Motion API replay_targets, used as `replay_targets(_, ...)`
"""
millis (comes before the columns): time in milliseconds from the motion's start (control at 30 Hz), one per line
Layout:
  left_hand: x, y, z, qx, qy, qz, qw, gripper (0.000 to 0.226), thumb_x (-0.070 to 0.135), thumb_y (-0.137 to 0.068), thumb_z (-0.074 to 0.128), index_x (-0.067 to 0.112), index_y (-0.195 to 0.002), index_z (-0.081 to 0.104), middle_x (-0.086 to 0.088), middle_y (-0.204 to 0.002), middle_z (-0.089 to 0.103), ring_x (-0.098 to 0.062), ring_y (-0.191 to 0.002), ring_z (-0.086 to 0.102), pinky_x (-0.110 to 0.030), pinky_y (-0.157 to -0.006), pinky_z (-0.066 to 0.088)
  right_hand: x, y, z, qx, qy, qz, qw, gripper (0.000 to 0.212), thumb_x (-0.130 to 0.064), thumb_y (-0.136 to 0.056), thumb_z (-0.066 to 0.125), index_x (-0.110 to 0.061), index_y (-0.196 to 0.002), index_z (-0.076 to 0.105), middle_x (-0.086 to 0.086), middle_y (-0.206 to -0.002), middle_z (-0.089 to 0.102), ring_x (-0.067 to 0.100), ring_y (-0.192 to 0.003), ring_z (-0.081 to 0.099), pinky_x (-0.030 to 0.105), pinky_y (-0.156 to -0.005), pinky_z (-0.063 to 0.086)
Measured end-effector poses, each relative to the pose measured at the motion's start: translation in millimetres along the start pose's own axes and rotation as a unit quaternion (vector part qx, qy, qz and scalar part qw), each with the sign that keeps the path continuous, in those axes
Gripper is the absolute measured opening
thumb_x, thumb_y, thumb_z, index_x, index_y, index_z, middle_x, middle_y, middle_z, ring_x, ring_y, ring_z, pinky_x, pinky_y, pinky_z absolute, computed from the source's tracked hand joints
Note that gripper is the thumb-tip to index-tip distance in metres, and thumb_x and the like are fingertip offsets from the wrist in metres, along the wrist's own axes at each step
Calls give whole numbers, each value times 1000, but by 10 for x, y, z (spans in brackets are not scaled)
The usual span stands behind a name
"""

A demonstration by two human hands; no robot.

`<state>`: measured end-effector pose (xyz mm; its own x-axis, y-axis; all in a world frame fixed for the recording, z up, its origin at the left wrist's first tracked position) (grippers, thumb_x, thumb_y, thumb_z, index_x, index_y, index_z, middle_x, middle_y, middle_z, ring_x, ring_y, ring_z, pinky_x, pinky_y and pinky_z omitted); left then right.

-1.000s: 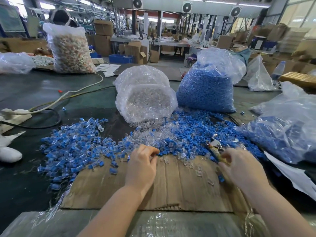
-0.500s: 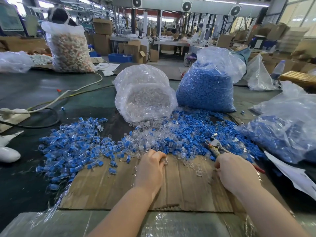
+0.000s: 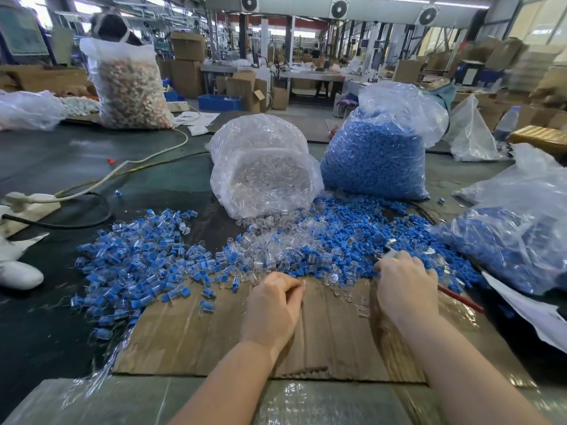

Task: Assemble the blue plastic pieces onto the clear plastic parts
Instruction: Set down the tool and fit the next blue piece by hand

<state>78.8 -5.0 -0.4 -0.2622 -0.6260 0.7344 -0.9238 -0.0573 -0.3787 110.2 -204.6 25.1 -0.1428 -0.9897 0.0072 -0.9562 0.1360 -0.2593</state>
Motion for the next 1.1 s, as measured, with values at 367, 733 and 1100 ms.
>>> replay_targets(367,-3,11,-26,4,16,3,1000,17,11,-84,64,13,-101,69,13,-91,59,8,-78,50,5,-76,36,-110,-99,93,-10,-59,-2,998,21,-25,-93,53,-33,-109,63,-4,-108,53,20,-111,44,41,-89,31)
replay_targets(733,1,22,-42,-8,63,-14,998,27,4,-79,68,19,-101,65,21,-86,54,4,-81,56,0,-77,42,-112,-58,8,48,-79,0,996,14,-21,-94,49,-25,-94,62,-5,-96,61,18,-96,50,35,-84,31)
replay_targets(1100,-32,-2,-51,-10,61,-34,997,22,6,-82,66,27,-82,61,18,-83,53,5,-79,53,1,-74,37,-600,375,-41,62,-415,-58,906,8,-10,-88,61,-14,-90,68,-4,-86,65,11,-81,58,23,-77,46)
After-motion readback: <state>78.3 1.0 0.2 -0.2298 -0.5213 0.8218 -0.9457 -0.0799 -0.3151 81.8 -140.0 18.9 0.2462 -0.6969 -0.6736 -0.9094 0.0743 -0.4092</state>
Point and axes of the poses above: each hand's wrist, its own y-axis away from the middle knuckle, its own z-axis out of the palm, x = y × z, the point moved 6 cm from there along -y, towards the middle knuckle
